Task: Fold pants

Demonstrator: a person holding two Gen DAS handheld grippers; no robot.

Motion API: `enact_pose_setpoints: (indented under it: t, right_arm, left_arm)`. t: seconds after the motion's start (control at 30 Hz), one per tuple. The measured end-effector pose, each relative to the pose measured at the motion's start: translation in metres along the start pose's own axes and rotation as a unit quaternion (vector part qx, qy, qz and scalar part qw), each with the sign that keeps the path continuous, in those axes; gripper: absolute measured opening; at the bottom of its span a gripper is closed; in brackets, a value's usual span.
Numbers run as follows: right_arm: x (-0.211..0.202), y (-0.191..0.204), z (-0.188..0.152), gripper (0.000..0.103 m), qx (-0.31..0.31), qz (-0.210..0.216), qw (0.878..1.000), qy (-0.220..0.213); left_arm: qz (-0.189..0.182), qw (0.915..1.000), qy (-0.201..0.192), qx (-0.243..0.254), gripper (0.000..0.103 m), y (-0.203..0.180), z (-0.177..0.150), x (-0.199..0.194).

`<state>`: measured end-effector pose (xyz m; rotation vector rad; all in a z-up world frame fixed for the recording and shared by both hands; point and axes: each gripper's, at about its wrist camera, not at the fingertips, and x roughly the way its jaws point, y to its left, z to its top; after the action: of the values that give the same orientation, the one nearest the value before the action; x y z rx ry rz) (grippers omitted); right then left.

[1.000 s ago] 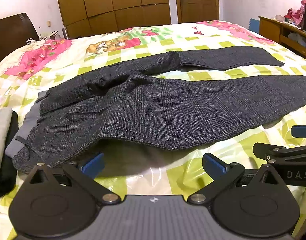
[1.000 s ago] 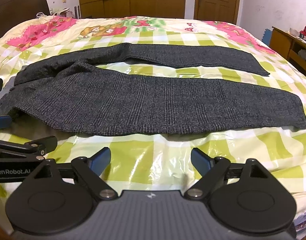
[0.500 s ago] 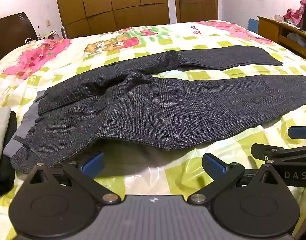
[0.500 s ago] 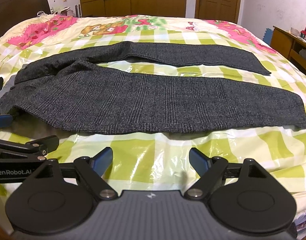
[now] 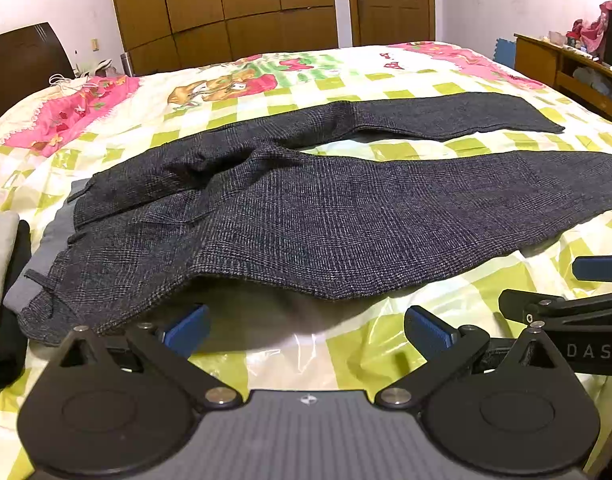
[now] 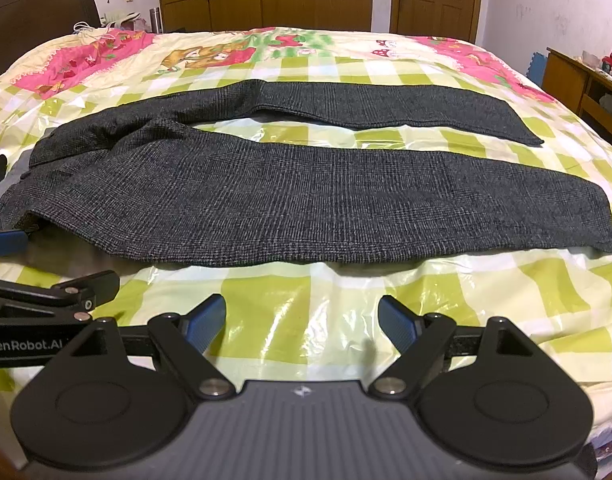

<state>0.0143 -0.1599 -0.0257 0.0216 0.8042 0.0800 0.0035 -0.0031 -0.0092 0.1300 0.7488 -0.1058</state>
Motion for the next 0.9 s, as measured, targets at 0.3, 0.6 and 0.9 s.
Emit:
enact_pose_setpoints:
  t: [0.3, 0.6, 0.9]
  right_arm:
    - [0.0003, -0.0005, -0.0001, 0.083, 0.0, 0.001, 1.0, 0.002]
    - [0.0007, -0.0003, -0.0003, 0.083, 0.0, 0.002, 1.0, 0.003]
    - [0.0012, 0.0006, -0.0013, 0.082, 0.0, 0.003, 1.0, 0.004]
  left_arm:
    - [-0.002, 1.0, -0.002, -0.002, 0.103, 0.0014, -0.0014, -0.0012]
    - [-0.003, 1.0, -0.003, -0.001, 0.103, 0.0022, -0.0012, -0.0014]
    - [-0.007, 1.0, -0.005, -0.003, 0.103, 0.003, -0.0013, -0.0031]
